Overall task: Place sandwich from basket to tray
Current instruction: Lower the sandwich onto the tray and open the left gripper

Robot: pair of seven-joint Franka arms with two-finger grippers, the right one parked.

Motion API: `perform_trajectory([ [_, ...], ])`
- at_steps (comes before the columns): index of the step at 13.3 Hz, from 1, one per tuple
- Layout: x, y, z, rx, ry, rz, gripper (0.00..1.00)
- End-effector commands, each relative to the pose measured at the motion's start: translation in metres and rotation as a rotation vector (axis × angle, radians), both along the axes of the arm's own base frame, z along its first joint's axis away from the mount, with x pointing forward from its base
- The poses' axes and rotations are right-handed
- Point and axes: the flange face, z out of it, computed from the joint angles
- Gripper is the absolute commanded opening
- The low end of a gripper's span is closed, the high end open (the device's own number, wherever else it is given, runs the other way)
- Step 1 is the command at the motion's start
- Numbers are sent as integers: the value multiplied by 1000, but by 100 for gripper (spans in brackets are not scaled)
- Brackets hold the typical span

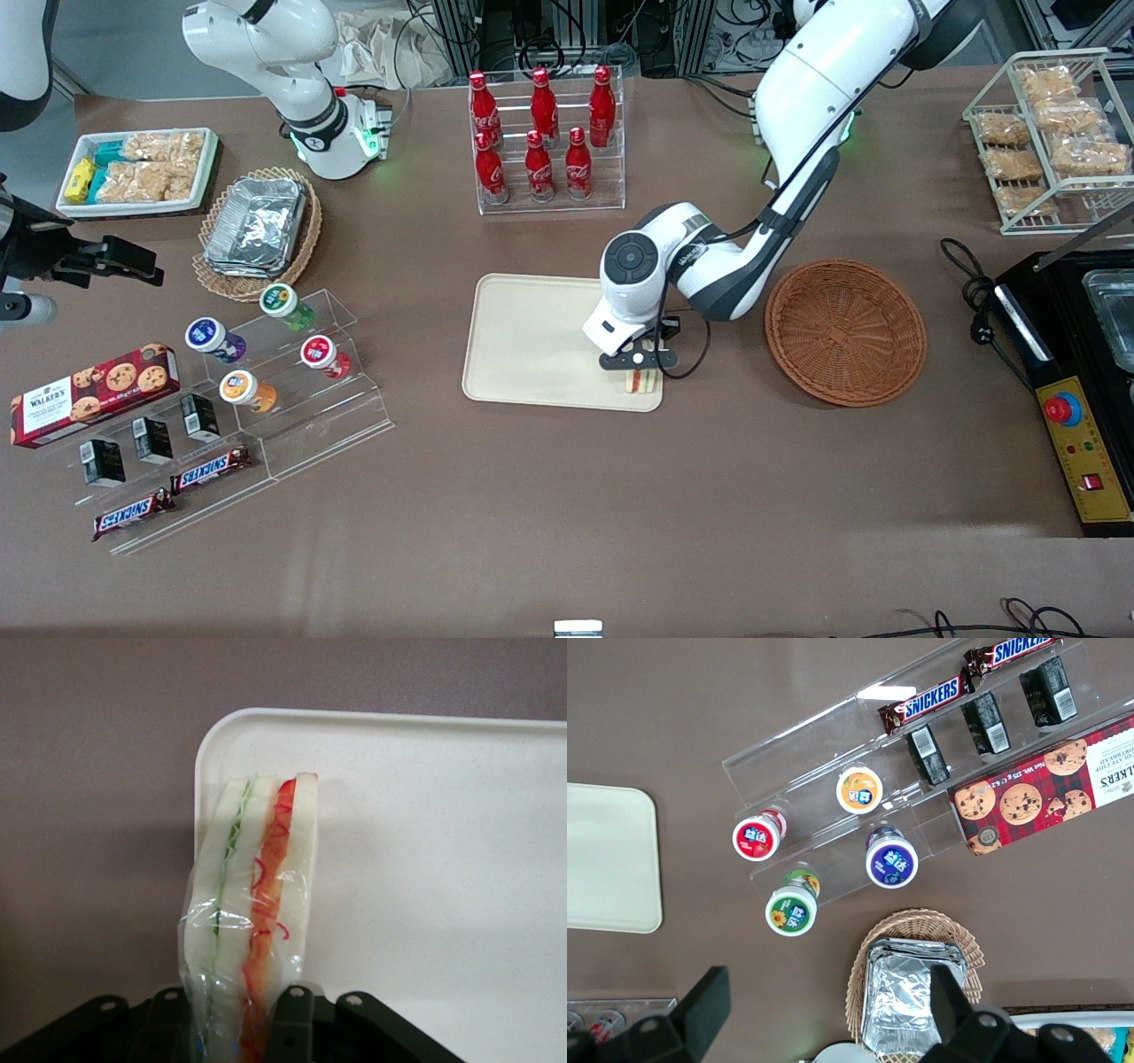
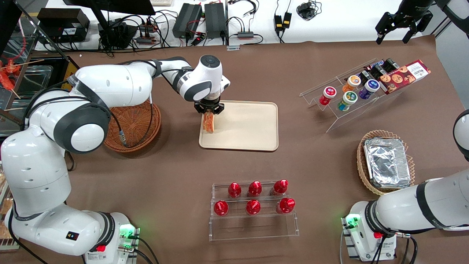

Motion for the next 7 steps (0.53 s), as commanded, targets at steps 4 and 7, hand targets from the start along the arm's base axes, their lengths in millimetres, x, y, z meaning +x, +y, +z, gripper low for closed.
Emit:
perform_trajectory([
  [4,15,0,20,-10,-52,26,100],
  [7,14,18,74,100,-25,46,100],
])
